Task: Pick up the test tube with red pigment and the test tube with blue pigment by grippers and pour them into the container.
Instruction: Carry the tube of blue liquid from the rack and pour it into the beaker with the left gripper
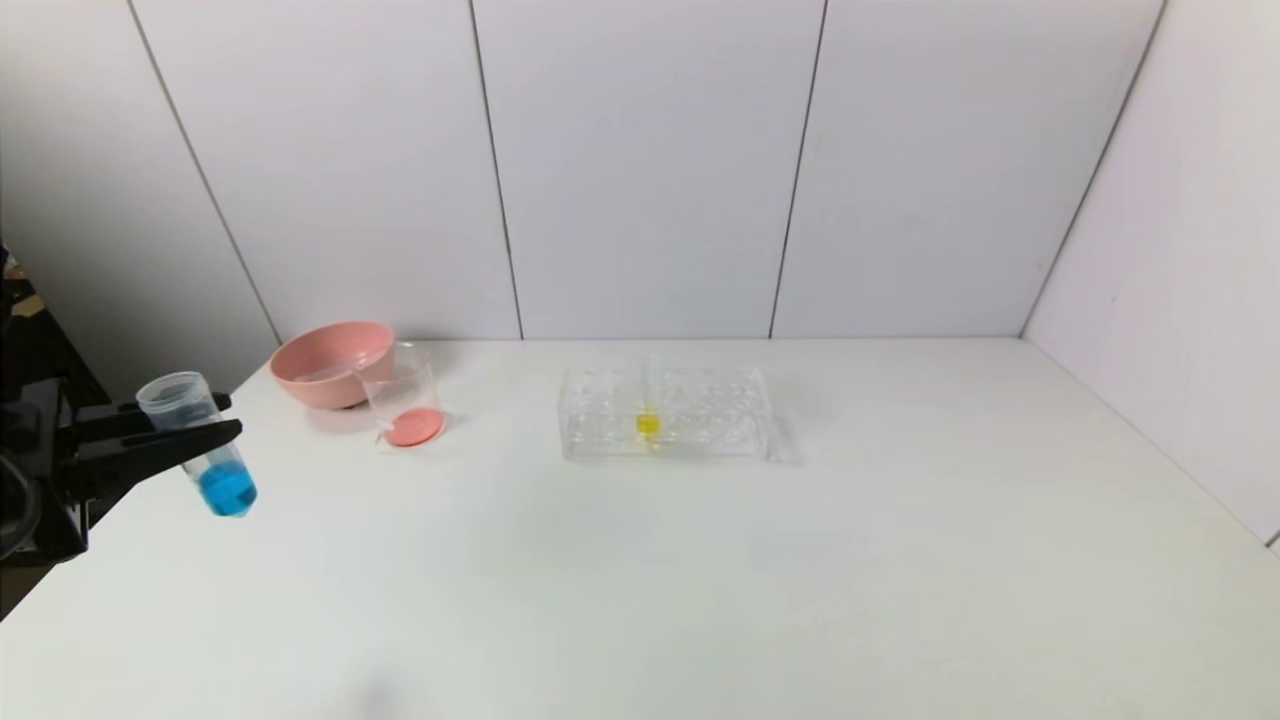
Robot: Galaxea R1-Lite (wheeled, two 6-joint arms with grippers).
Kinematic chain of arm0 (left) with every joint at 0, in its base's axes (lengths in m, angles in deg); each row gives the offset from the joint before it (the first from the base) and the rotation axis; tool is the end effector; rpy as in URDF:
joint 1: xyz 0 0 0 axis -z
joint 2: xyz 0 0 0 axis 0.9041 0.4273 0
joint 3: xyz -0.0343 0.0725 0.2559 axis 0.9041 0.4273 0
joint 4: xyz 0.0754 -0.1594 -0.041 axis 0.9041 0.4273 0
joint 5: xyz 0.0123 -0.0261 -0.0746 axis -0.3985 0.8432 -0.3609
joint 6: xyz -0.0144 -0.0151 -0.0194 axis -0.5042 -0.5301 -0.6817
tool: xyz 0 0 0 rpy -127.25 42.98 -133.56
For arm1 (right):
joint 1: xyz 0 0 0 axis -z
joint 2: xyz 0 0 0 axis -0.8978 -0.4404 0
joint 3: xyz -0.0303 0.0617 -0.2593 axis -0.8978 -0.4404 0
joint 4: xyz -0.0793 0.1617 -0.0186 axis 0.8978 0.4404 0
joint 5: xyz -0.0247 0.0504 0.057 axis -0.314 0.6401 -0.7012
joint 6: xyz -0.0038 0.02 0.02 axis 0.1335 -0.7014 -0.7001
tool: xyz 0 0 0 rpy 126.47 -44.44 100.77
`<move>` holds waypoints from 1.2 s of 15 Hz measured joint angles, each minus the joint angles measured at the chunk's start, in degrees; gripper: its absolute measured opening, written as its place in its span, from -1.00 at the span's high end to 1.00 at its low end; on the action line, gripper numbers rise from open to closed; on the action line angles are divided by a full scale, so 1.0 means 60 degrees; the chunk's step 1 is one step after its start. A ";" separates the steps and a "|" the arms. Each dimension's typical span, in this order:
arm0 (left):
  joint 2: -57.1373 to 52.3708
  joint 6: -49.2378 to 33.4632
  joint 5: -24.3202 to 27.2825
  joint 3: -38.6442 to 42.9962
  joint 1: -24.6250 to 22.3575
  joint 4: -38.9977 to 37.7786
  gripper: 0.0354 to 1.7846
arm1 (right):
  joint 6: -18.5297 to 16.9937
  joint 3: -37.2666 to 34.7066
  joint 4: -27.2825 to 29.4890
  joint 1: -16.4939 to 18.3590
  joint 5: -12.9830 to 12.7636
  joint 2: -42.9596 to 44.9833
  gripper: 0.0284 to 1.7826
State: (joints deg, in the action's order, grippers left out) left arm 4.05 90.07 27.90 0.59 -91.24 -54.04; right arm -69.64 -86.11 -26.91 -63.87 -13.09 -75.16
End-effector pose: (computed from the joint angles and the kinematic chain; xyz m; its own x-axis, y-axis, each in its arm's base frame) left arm 0.1862 0.0629 0.1761 0.6979 -0.7079 -0.1087 0.7160 0.6931 0.0833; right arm 0.0048 -0.0011 0.0758 0.9993 -0.0382 0.0029 0.0378 0.9951 0.0912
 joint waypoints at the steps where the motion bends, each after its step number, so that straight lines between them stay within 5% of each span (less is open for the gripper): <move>1: 0.0179 0.0128 0.0037 -0.0065 -0.0203 -0.0018 0.53 | -0.0004 0.0000 0.0000 0.0000 0.0000 0.0000 -0.99; 8: 0.2255 0.0142 -0.0221 -0.2211 -0.0451 0.0400 0.53 | -0.0004 0.0000 0.0000 0.0004 0.0000 0.0000 -0.99; 18: 0.6274 0.0837 -0.1798 -0.8869 0.0975 0.4488 0.53 | 0.0000 0.0000 0.0000 0.0000 0.0000 0.0000 -0.99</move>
State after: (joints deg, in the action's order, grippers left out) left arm 41.70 95.09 17.11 -52.63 -85.39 -27.11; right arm -69.64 -86.11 -26.91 -63.87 -13.09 -75.16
